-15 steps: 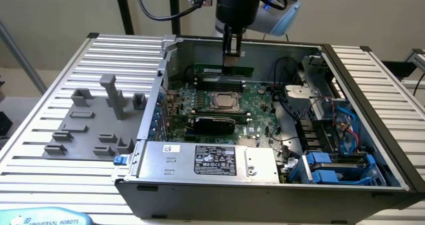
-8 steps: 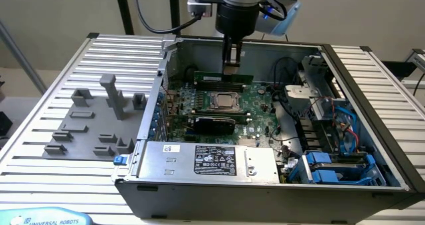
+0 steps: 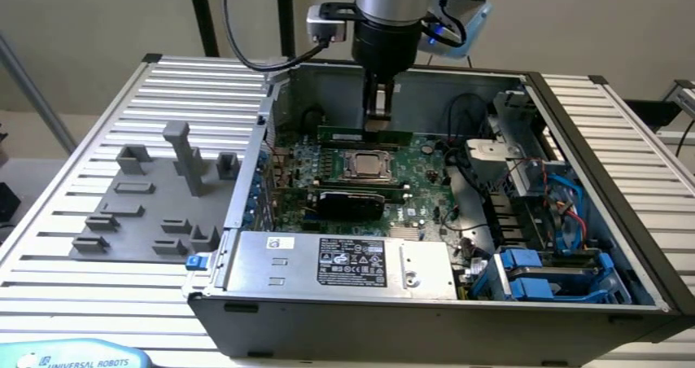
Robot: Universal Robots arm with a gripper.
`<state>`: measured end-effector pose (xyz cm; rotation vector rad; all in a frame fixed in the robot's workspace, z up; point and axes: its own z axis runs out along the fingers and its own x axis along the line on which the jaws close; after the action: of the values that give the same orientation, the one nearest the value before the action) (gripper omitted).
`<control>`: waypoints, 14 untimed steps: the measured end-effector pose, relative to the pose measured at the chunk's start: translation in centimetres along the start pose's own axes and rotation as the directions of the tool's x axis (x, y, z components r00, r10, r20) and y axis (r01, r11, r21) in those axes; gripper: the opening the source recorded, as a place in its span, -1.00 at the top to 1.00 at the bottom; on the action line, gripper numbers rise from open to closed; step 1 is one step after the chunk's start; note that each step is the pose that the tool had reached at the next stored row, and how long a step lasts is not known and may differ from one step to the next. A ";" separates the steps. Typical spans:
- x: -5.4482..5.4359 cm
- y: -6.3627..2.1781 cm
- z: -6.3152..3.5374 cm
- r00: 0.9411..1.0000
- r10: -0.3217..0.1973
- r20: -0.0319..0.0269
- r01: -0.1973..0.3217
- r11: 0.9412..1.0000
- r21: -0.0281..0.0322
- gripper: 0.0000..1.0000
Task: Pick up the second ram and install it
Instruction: 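Insert the second ram into the second slot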
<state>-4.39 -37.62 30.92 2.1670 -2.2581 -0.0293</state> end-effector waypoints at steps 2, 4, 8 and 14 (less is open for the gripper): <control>0.0 -0.11 1.26 1.000 0.000 0.000 0.000 1.000 0.005 0.73; 0.1 -0.14 1.98 1.000 0.000 0.001 0.000 1.000 0.007 0.73; 0.1 -0.16 2.70 1.000 0.000 0.001 0.000 1.000 0.009 0.73; 0.1 -0.18 3.79 1.000 0.001 0.001 -0.001 1.000 0.010 0.73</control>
<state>-4.30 -37.75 27.13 2.1716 -2.2642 -0.0187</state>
